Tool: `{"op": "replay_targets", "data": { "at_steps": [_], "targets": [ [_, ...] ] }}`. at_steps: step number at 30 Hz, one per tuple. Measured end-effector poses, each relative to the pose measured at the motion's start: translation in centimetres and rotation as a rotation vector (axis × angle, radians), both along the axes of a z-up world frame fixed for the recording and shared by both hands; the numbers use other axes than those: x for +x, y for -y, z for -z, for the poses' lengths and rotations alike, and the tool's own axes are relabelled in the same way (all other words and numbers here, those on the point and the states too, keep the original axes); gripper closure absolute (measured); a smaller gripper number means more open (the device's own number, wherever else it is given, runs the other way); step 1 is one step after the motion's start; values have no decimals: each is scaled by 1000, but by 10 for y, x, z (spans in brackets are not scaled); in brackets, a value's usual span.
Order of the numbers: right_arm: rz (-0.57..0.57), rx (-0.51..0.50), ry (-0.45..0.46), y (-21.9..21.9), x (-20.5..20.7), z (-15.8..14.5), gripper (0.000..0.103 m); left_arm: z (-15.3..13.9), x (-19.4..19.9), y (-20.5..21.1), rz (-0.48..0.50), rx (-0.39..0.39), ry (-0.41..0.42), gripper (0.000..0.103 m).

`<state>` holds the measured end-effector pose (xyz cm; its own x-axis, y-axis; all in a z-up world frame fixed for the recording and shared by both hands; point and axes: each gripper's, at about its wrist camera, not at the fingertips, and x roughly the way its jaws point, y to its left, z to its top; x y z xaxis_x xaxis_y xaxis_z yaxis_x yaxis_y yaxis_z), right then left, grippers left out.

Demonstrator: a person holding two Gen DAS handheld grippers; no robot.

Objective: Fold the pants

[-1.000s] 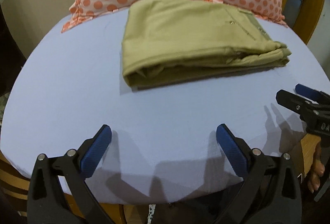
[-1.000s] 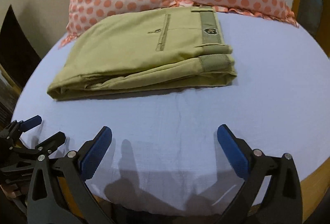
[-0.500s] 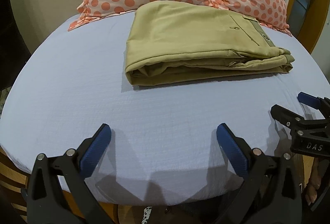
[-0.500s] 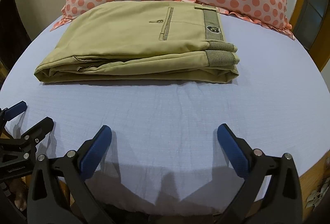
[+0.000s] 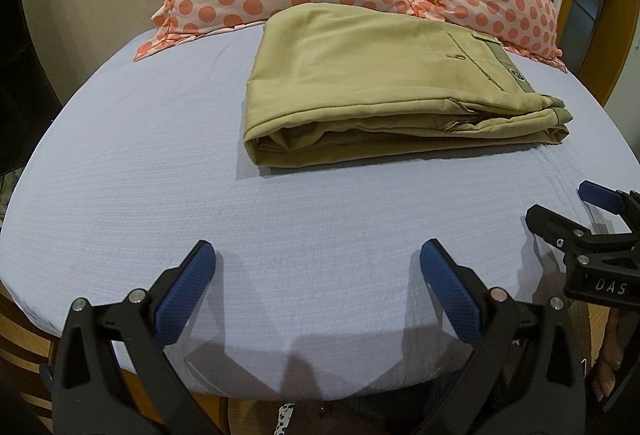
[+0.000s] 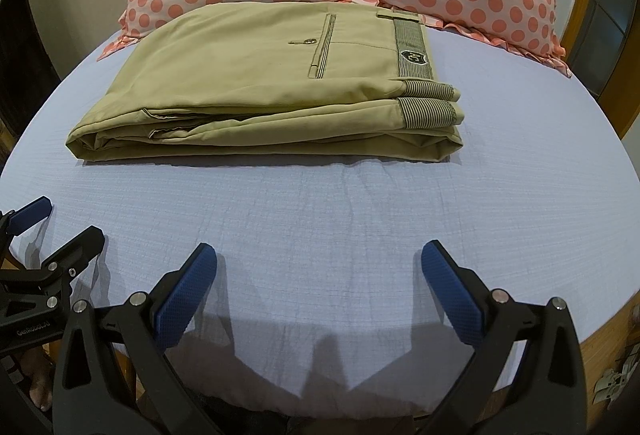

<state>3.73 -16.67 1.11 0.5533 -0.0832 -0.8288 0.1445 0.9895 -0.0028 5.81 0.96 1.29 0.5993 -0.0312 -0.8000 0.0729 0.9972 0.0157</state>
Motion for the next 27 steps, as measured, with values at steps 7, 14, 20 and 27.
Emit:
{"op": "replay_targets", "data": {
  "at_steps": [7,14,20,27],
  "targets": [
    [-1,0,0,0,0,0,1,0,1,-2,-1,-3,6,2],
    [0,-1,5,0,0,-1,1,0,2,-1,-7,-2,5,2],
    [1,-1,6,-1,1,-1,1,-1,2,0,-10,-2,0,2],
    [2,-1,7,-1,1,-1,1,0,2,0,-10,-1,-1,2]
  ]
}}
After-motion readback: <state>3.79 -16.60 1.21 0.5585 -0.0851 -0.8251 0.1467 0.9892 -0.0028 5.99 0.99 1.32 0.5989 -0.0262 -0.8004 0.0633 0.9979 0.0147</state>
